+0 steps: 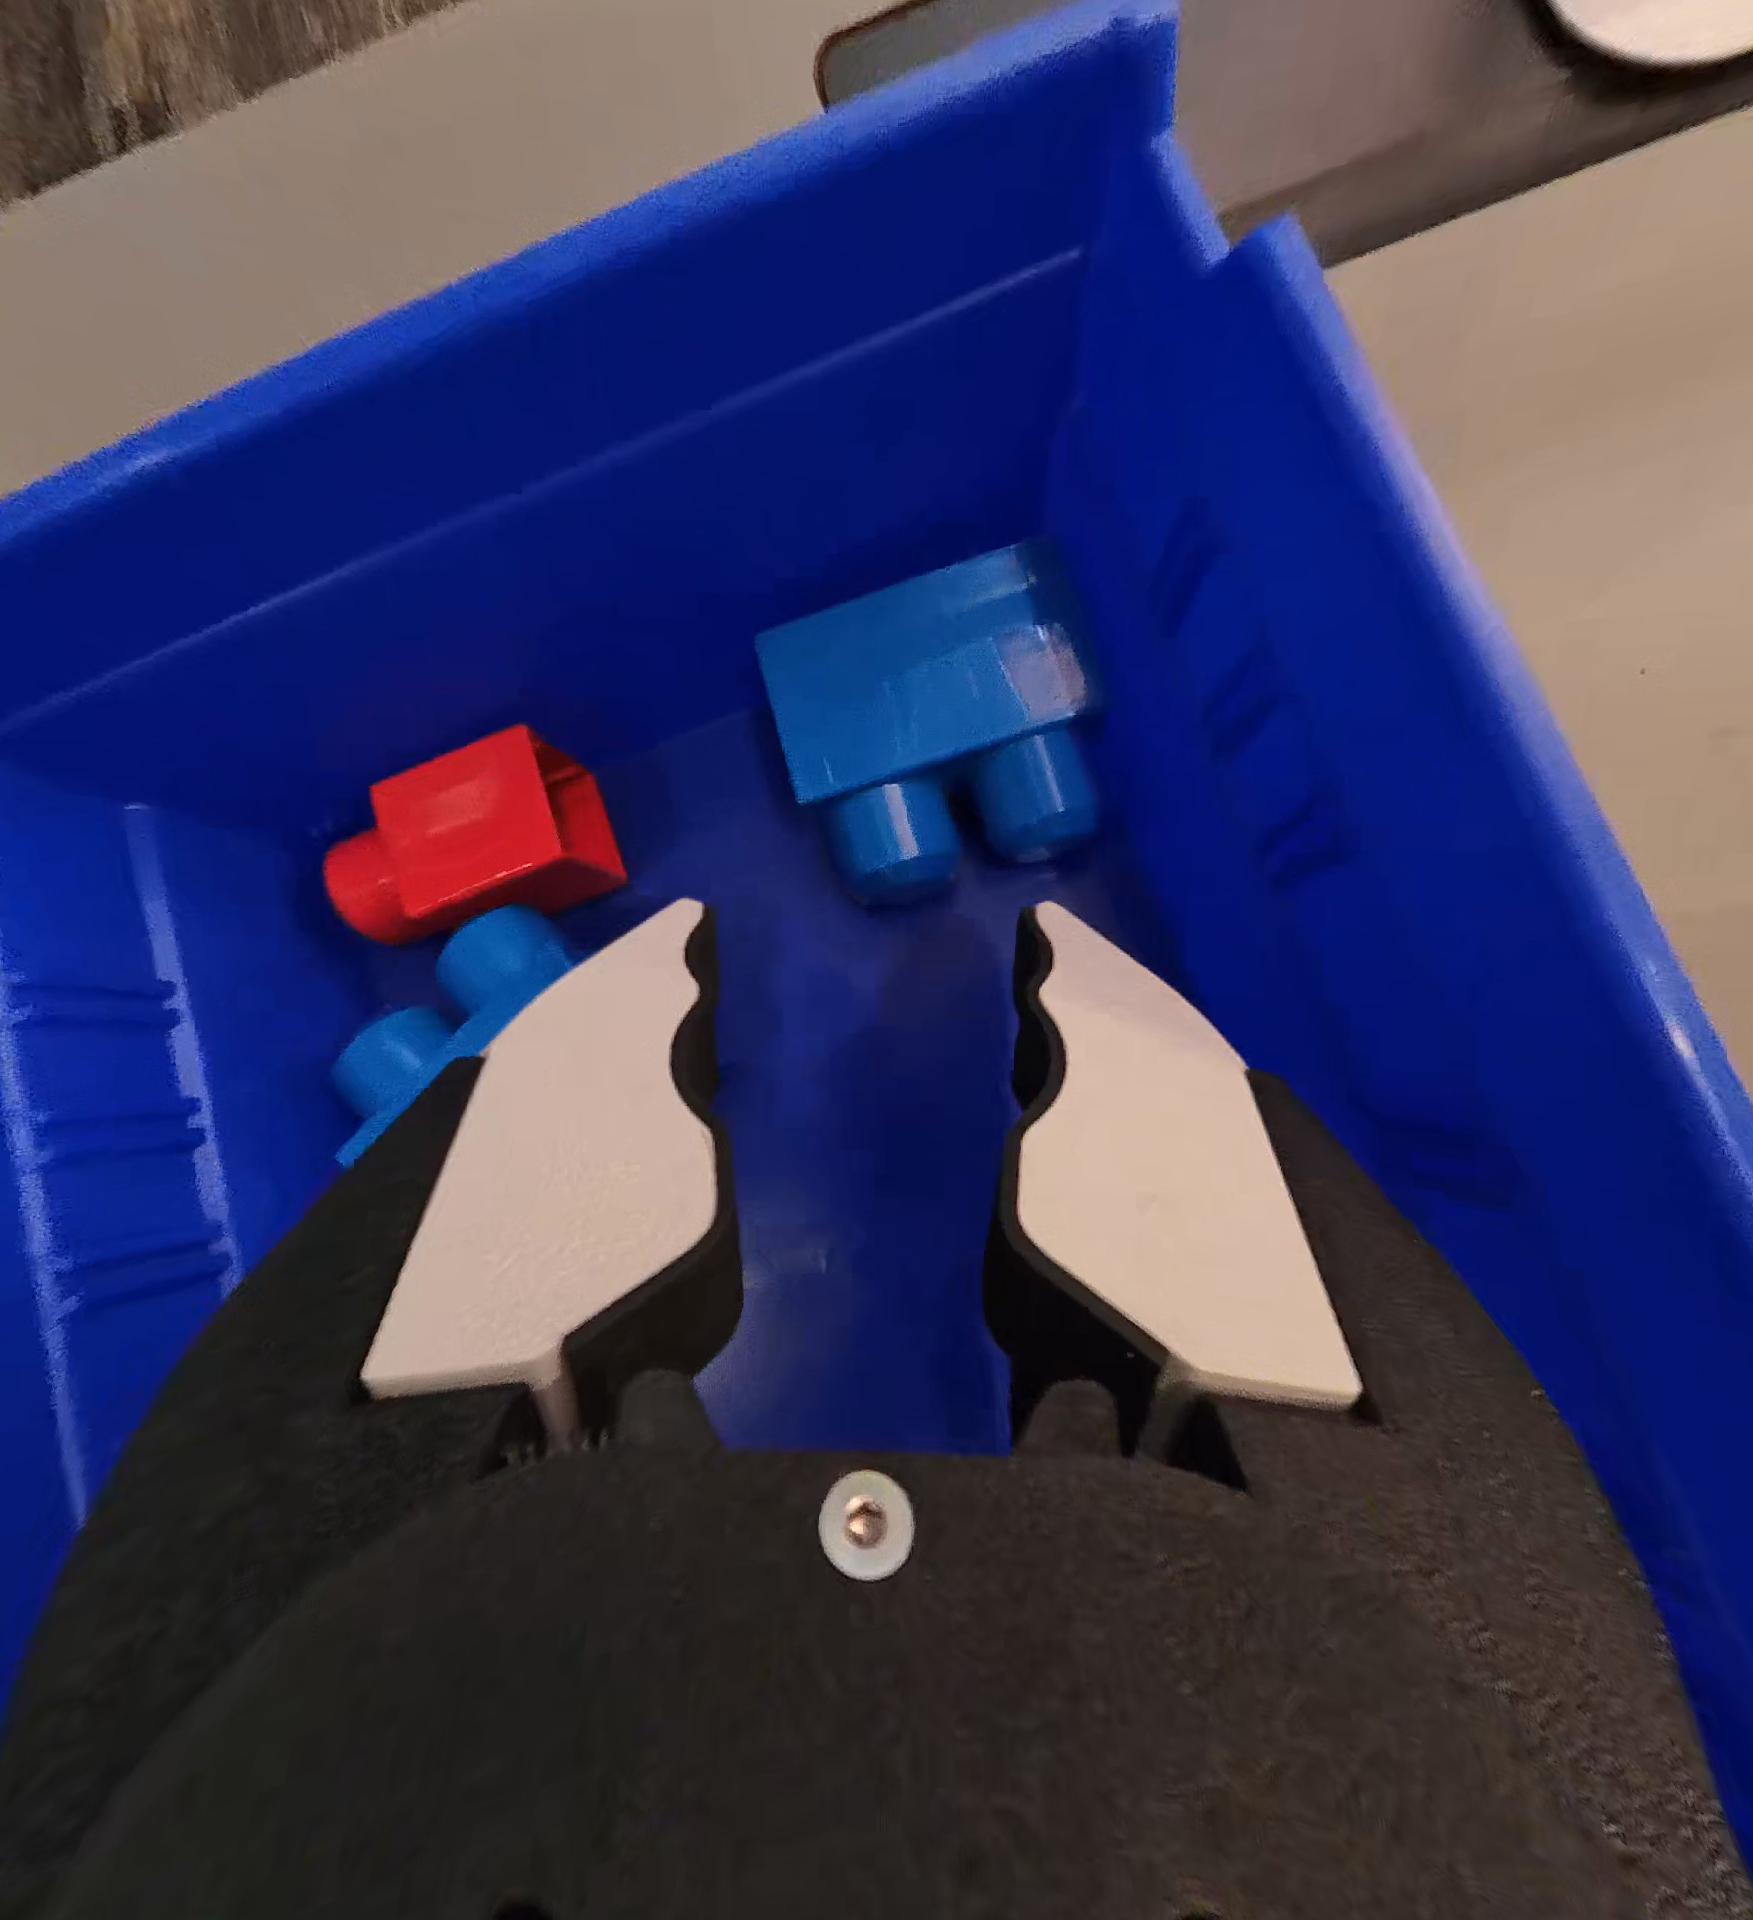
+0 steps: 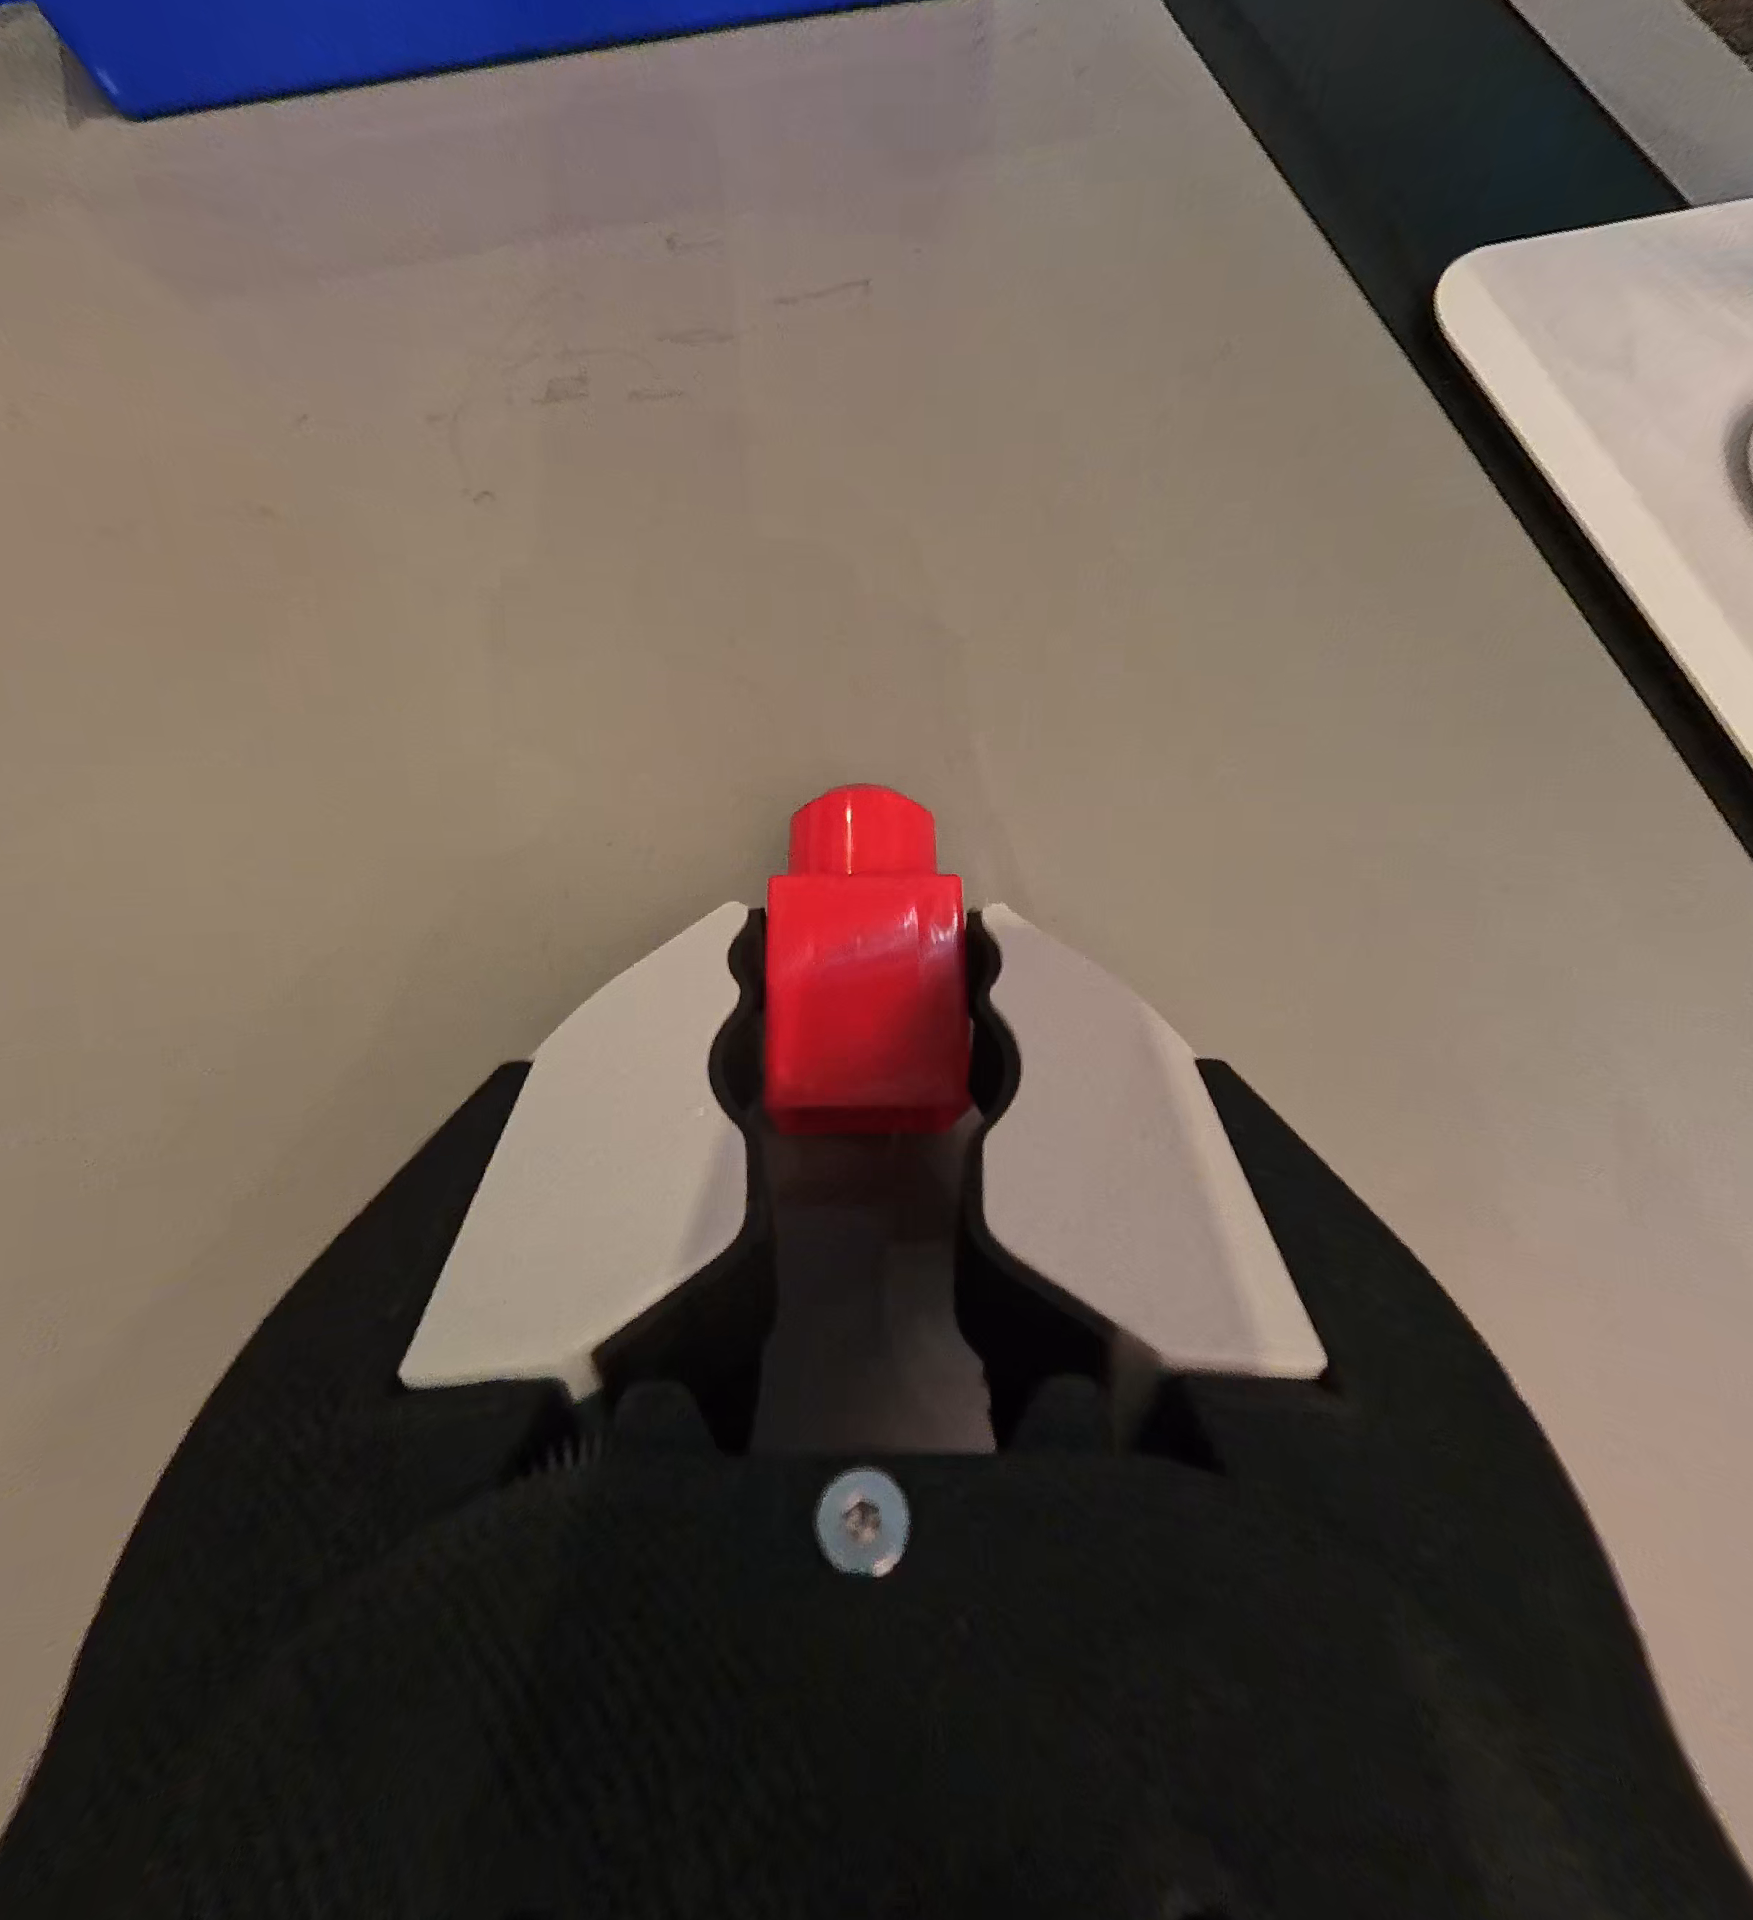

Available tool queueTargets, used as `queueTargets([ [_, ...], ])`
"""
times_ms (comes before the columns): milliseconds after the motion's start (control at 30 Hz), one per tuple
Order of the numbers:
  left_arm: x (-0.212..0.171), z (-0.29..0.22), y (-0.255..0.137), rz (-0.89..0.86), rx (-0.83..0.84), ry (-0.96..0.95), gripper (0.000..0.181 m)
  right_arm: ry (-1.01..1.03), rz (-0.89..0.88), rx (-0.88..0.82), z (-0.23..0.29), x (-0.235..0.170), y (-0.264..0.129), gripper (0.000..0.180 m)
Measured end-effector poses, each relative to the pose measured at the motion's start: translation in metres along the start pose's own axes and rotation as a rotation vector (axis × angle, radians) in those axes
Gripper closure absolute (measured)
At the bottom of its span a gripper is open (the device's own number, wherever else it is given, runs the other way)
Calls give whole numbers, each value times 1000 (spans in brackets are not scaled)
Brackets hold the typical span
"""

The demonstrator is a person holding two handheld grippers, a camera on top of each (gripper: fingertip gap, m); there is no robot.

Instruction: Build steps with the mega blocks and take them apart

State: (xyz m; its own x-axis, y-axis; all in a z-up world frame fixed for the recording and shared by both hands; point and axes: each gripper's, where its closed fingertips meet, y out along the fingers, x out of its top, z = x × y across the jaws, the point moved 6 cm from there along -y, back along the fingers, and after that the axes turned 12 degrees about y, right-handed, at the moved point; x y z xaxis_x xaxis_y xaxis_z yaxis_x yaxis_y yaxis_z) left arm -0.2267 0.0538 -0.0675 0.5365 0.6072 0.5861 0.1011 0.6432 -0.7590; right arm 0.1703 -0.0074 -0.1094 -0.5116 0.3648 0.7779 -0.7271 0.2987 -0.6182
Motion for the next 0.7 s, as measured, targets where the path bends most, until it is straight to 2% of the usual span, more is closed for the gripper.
queueTargets([
  [67,0,-3,5,17,-18,-1,127,-27,45,-32,-1,1,-2,142],
  [167,1,-3,5,11,-41,-10,127,-113,166,-106,1,8,-11,128],
  [333,-1,3,-3,-1,-45,-38,128,-163,365,-124,8,35,-20,128],
  [533,-4,0,-3,28,-89,-54,129,-118,670,-63,8,34,-7,133],
  [700,-9,-2,7,92,-71,-47,129,-143,553,-57,25,41,-14,132],
])
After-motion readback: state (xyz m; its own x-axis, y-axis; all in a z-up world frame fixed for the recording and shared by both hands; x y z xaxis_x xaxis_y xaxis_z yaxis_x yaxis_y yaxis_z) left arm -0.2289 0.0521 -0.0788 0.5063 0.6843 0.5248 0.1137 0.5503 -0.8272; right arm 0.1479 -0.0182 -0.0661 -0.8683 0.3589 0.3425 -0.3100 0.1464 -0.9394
